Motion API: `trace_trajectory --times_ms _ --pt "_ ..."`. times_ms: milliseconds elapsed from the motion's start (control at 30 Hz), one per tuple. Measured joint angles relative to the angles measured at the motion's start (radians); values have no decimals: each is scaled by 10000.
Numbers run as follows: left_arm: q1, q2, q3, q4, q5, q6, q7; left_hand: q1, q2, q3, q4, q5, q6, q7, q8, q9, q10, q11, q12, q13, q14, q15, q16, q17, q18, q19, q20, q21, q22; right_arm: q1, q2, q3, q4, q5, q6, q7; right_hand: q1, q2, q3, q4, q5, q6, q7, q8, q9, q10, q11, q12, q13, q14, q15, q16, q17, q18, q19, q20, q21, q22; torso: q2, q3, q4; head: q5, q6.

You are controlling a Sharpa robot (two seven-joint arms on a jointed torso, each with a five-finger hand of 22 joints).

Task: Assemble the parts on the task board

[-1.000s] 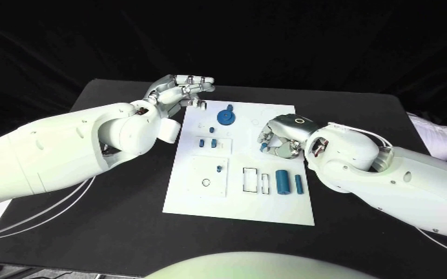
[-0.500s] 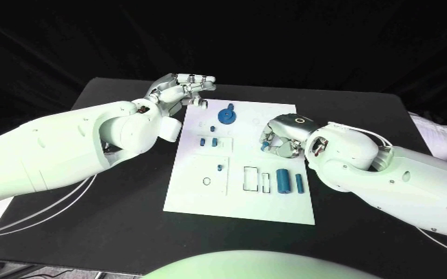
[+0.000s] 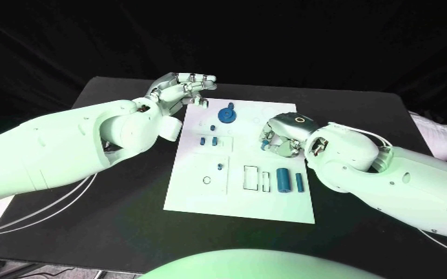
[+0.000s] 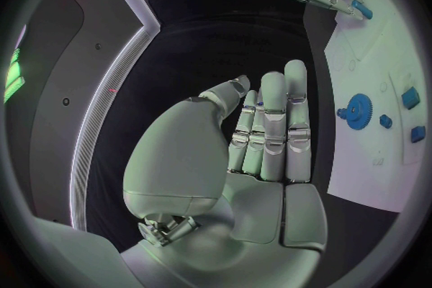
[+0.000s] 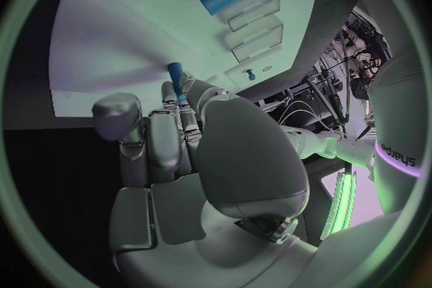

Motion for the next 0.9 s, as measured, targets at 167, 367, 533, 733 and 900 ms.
trace_trajectory --times_ms 167,367,533,733,900 --pt "0 -9 0 15 0 3 -5 0 0 0 0 0 0 0 0 0 0 0 0 0 0 0 0 0 1 0 0 0 0 35 -240 74 433 503 -385 -80 -1 -1 58 -56 69 4 4 0 42 0 0 -62 -6 0 0 0 -37 0 0 0 46 8 -11 -1 -2 -12 31" --pt "0 -9 0 4 1 3 -8 0 0 -28 -28 0 0 0 0 0 0 0 0 0 0 0 0 1 0 0 0 0 -11 111 -347 119 1248 1130 -769 -108 -1 -2 111 -109 84 36 37 -1 41 35 34 -112 -43 0 0 0 -51 -1 -1 0 46 8 -19 -19 -10 12 41" --pt "0 7 0 -5 0 2 -10 0 0 -28 -28 0 -33 33 0 -11 0 0 0 0 0 0 0 -10 0 0 0 0 -11 105 -88 119 1671 1345 -936 -106 -1 -2 151 -146 146 35 38 -2 40 36 34 -171 -44 0 1 0 -60 -1 -1 1 46 7 -19 -19 1 70 35" --pt "0 68 0 -15 -5 2 -14 53 53 -28 -28 0 -36 37 0 -11 0 0 37 0 -35 35 0 -10 0 0 0 -39 -26 -77 660 27 1811 1278 -1080 -46 -1 -3 196 -137 183 33 38 -10 35 36 34 -210 -42 0 1 0 -71 -1 -1 1 46 7 -19 -26 29 187 29" --pt "0 102 0 -38 -6 18 -15 53 53 -28 -28 0 -70 3 0 -21 -72 0 37 0 -35 35 0 -19 1 0 0 -39 -36 -307 1281 -199 1612 1147 -1142 30 -2 -4 196 -138 183 30 40 -32 29 36 34 -212 -38 0 1 -1 -71 -2 -2 1 46 6 -19 -38 64 291 -1"
